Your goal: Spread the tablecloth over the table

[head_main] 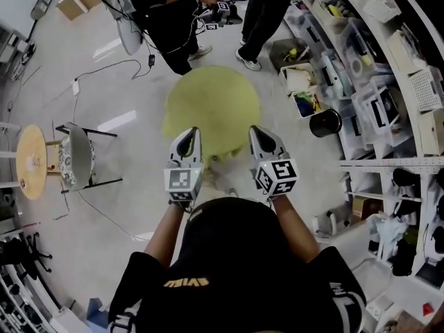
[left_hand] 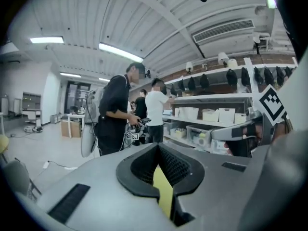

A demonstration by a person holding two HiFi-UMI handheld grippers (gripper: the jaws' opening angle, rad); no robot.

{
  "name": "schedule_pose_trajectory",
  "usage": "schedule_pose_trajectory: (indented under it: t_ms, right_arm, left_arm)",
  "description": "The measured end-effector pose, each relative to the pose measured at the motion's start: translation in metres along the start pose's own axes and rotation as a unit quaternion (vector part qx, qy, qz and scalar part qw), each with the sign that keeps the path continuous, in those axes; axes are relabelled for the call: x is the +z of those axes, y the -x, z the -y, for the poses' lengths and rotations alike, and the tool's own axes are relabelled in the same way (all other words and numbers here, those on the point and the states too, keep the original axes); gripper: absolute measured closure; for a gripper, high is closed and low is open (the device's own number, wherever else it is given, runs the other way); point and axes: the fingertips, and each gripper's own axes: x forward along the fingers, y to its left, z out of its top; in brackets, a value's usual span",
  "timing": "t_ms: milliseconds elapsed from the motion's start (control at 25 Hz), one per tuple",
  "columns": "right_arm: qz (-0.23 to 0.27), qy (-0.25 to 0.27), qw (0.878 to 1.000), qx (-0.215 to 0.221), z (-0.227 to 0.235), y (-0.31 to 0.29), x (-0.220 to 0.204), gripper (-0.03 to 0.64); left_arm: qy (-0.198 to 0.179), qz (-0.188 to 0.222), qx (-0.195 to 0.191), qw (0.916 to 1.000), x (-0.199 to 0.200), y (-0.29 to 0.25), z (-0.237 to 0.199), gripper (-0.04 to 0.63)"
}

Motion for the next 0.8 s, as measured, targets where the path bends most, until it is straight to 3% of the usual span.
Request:
schedule_pose_trajectory:
  t_ms: [440, 800]
  right_arm:
    - [0.008, 0.011, 0.999, 0.038, -0.032, 0.088, -0.041, 0.615]
    - [0.029, 0.06, 0.997, 0.032, -0.057, 0.112, -0.03, 0.615]
  left_arm:
    - [-0.025, 0.022, 0.022, 0.9992, 0.002, 0.095, 0.066, 0.58]
    - [-0.017, 0.038, 0.039, 0.9984, 0.003, 0.133, 0.069, 0.58]
